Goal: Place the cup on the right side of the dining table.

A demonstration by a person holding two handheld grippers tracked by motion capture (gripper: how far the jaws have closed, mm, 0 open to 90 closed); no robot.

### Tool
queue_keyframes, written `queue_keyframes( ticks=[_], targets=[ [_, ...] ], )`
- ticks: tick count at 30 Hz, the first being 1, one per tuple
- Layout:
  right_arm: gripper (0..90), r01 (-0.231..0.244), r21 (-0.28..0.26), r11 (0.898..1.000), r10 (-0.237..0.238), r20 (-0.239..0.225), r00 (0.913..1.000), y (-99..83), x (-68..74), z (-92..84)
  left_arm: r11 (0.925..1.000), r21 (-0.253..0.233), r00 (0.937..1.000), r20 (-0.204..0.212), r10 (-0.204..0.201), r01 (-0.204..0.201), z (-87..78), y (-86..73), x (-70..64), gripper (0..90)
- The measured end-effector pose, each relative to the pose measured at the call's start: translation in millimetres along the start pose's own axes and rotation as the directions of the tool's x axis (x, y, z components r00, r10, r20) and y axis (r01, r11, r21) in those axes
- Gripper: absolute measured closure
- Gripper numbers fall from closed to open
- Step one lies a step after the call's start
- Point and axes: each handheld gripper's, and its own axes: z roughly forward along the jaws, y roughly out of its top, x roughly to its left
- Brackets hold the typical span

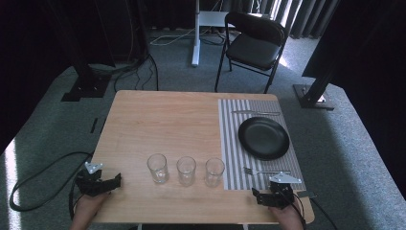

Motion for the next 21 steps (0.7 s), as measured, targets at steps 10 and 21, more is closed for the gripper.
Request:
queue_keyframes(
  ticks=[10, 21],
  targets=[
    [13.6, 0.052, -0.018, 0.998, -0.053, -0.081, 0.9953, 12.3, 19.9, 0.3, 1.0000, 0.000, 1.0000, 0.000, 0.000, 0.000, 0.0, 0.0, 0.0, 0.7],
    [13.7, 0.101, -0.035, 0.994, -0.105, -0.156, 0.9821, 24.4, 43.0, 5.3, 1.0000, 0.000, 1.0000, 0.000, 0.000, 0.000, 0.0, 0.0, 0.0, 0.7]
  ],
)
